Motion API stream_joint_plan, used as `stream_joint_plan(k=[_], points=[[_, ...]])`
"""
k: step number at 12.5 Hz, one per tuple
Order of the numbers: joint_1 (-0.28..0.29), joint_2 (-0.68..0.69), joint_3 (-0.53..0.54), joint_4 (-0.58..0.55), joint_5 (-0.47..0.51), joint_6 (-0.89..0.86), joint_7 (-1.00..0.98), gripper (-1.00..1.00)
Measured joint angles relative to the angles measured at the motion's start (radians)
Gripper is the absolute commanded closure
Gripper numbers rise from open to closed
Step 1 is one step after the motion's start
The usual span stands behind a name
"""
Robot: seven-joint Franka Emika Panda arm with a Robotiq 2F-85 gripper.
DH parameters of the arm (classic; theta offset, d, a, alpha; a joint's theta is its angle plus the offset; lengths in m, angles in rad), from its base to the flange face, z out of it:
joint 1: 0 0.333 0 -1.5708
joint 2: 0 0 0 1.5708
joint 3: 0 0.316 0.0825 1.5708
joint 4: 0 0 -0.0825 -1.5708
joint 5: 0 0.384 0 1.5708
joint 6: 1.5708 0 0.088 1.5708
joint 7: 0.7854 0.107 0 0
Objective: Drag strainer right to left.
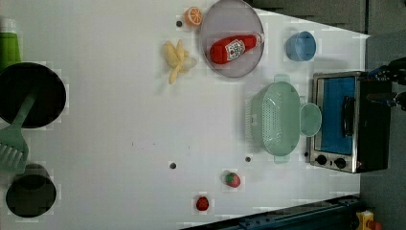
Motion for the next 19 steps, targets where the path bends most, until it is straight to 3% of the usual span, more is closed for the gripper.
stream_joint_plan(k=[3, 5, 8, 10, 12, 16, 19], points=[[-0.029, -0.357, -0.015, -0.307, -0.006, -0.255, 0.000, -0.99], [-0.035, -0.545, -0.036, -0.387, 0.006, -0.239, 0.000, -1.00], [-0.053, -0.621, -0.034, -0.385, -0.014, -0.043, 0.001, -1.00], [-0.053, -0.544, -0.032, -0.396, -0.030, 0.117, 0.024, -1.00], [-0.050, -0.382, -0.031, -0.436, -0.011, 0.258, 0.073, -1.00], [-0.041, -0.031, -0.019, -0.574, -0.004, 0.479, 0.341, -1.00], [-0.050, 0.142, 0.002, -0.645, -0.013, 0.605, 0.498, -1.00]])
